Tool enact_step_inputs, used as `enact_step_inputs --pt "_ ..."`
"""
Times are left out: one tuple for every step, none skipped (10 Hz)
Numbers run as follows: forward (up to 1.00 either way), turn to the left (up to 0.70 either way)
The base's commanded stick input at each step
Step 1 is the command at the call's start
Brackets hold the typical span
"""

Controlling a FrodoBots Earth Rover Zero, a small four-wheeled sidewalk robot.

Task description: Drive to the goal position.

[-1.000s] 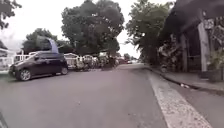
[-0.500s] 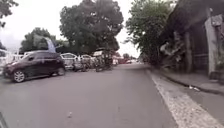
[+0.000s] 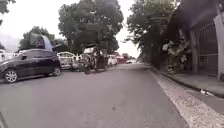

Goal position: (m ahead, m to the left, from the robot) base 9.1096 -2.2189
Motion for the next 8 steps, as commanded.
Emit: enact_step_inputs --pt "0.7 -0.35" --pt "0.7 -0.35" --pt "0.7 -0.35" --pt "0.7 -0.35" --pt "0.7 0.0" --pt "0.7 0.0" --pt "0.7 0.0" --pt "0.7 0.0"
